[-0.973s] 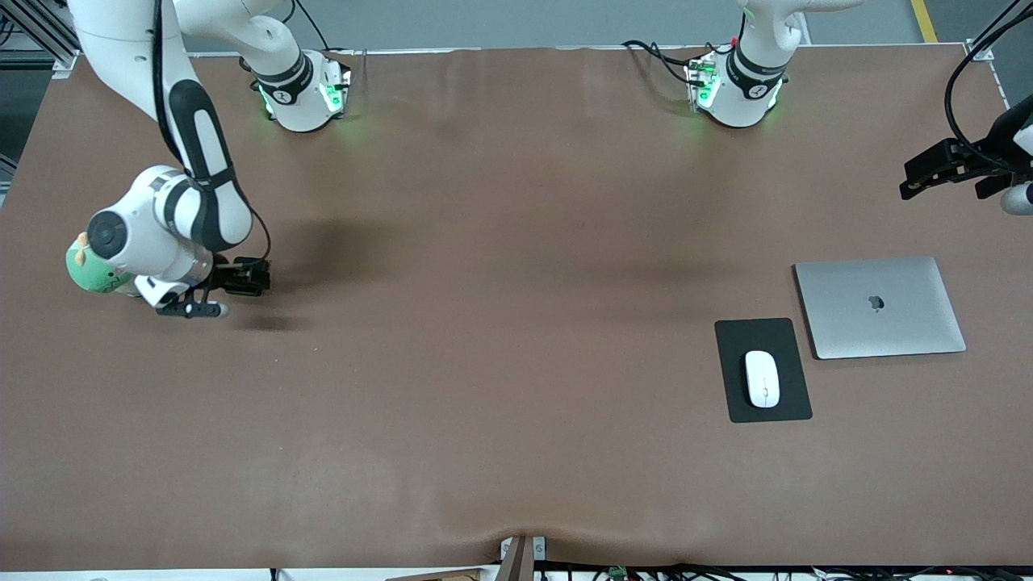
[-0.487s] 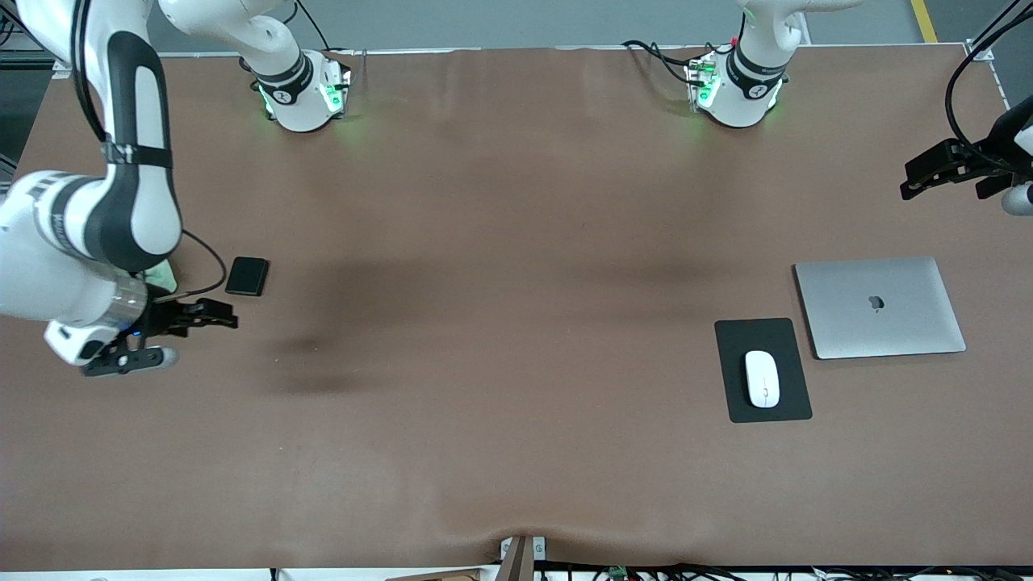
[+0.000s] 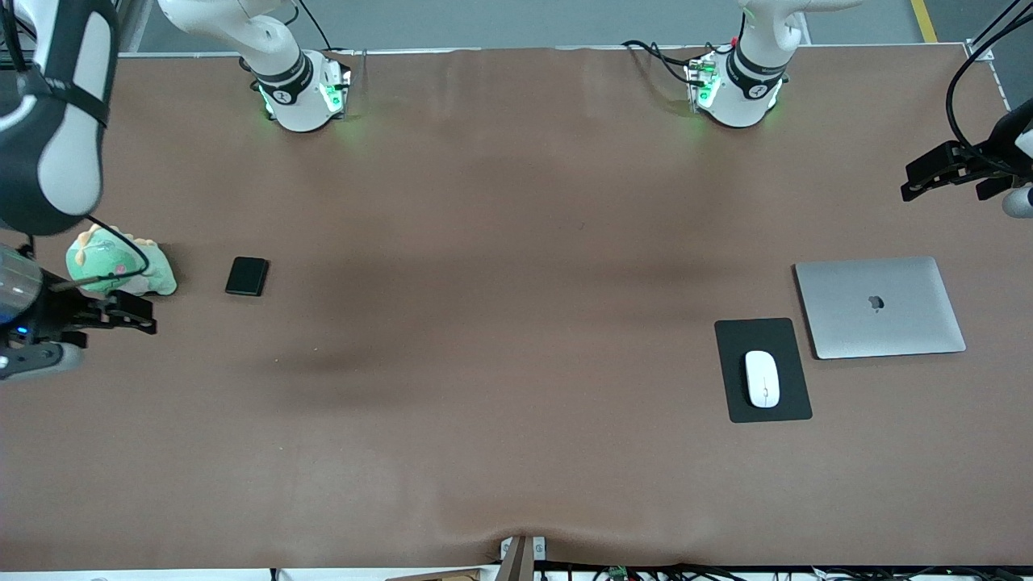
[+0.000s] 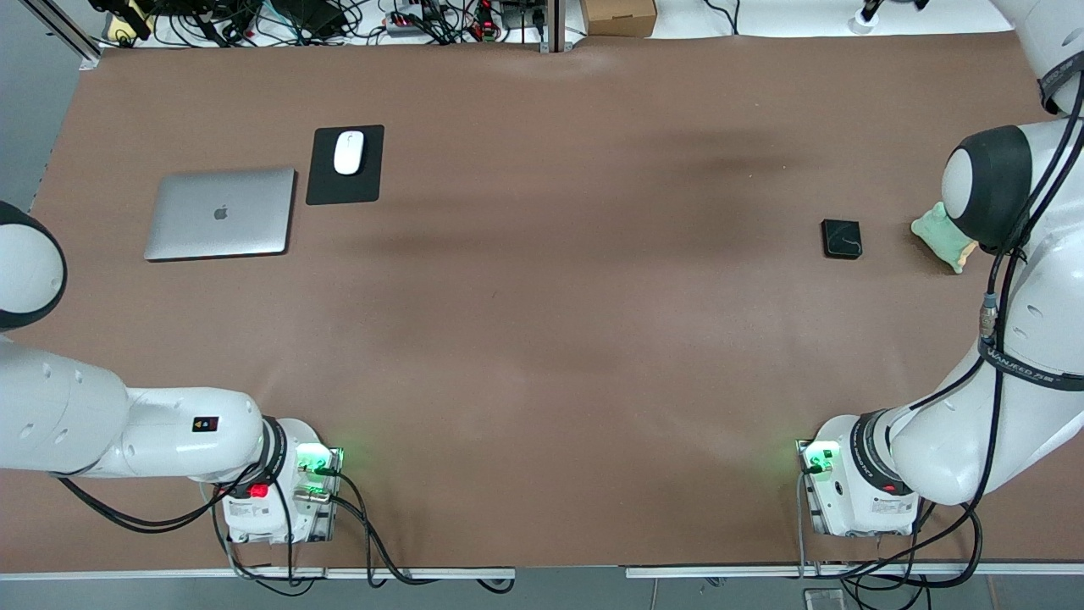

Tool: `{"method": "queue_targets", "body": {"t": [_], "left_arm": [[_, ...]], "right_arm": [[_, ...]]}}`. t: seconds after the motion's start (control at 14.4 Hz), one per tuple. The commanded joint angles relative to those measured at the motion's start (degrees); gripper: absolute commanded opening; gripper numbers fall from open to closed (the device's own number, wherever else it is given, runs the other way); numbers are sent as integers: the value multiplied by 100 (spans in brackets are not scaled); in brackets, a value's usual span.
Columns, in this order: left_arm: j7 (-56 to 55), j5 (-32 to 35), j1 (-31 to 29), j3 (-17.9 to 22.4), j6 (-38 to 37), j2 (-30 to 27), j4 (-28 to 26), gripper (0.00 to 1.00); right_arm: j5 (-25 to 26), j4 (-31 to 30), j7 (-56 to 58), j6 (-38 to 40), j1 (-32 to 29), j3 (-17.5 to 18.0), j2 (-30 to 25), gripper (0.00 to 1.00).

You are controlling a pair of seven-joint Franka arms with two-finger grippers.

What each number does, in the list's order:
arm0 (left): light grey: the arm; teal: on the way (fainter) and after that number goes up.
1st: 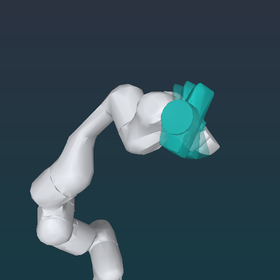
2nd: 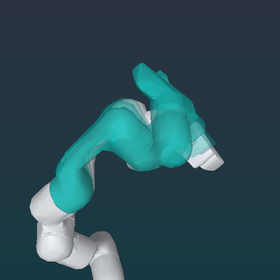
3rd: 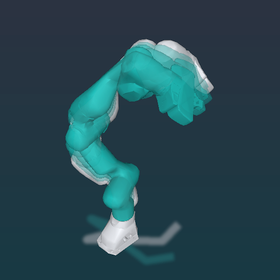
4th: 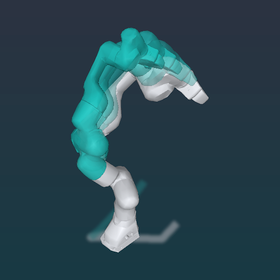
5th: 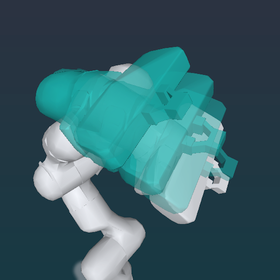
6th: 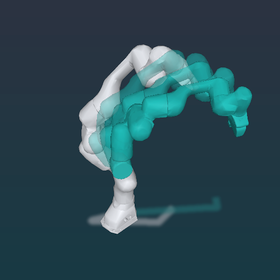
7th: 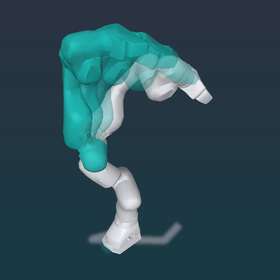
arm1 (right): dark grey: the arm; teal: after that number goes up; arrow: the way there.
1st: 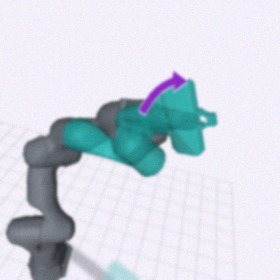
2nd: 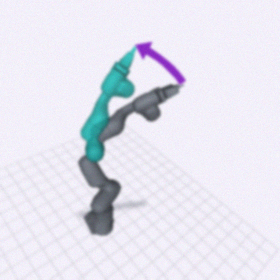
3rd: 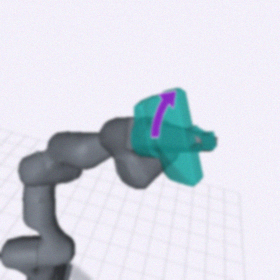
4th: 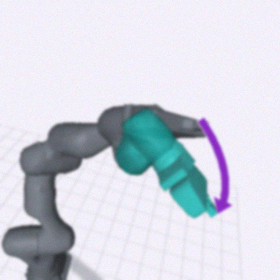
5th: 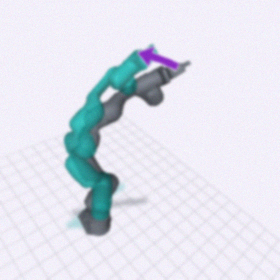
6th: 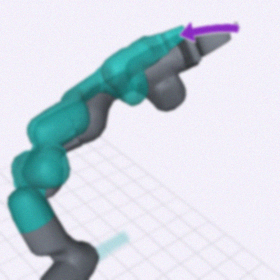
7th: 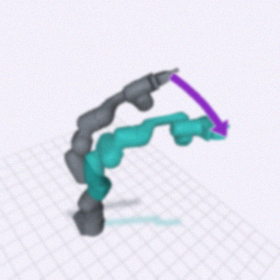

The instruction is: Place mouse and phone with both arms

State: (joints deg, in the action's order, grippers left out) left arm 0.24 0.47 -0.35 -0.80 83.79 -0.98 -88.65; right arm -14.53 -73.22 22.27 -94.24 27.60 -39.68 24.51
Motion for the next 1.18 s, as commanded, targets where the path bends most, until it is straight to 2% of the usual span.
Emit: {"method": "queue_targets", "body": {"t": [0.0, 0.07, 0.21, 0.35, 0.49, 0.56, 0.76, 0.83, 1.11], "left_arm": [[90, -3, -27, -8, -82, 28, 85, 100], [90, -3, -27, -8, -82, 28, 85, 100], [81, -3, -27, -8, -82, 28, 76, 100], [90, -3, -27, -8, -82, 28, 85, 100], [90, -3, -27, -8, -82, 28, 85, 100], [90, -3, -27, -8, -82, 28, 85, 100], [90, -11, -27, -8, -82, 28, 85, 100], [90, -3, -27, -8, -82, 28, 85, 100], [90, -11, -27, -8, -82, 28, 85, 100]], "right_arm": [[-14, 413, 93, 449, -517, 213, -50, 100], [12, 423, 84, 485, -850, 589, -330, 100], [116, 361, 76, 782, -1762, 1729, -849, 100], [833, 335, 67, 1178, -2459, 2758, -1192, 100], [1425, -172, 49, 1355, -3039, 3516, -1718, 100], [1497, -671, 32, 1295, -3094, 3641, -2061, 100], [1568, -2253, -83, 655, -3103, 3651, -3089, 100], [1576, -2571, -83, 496, -3077, 3651, -3293, 100], [1585, -2566, -47, 617, -3015, 3651, -3330, 100]]}}
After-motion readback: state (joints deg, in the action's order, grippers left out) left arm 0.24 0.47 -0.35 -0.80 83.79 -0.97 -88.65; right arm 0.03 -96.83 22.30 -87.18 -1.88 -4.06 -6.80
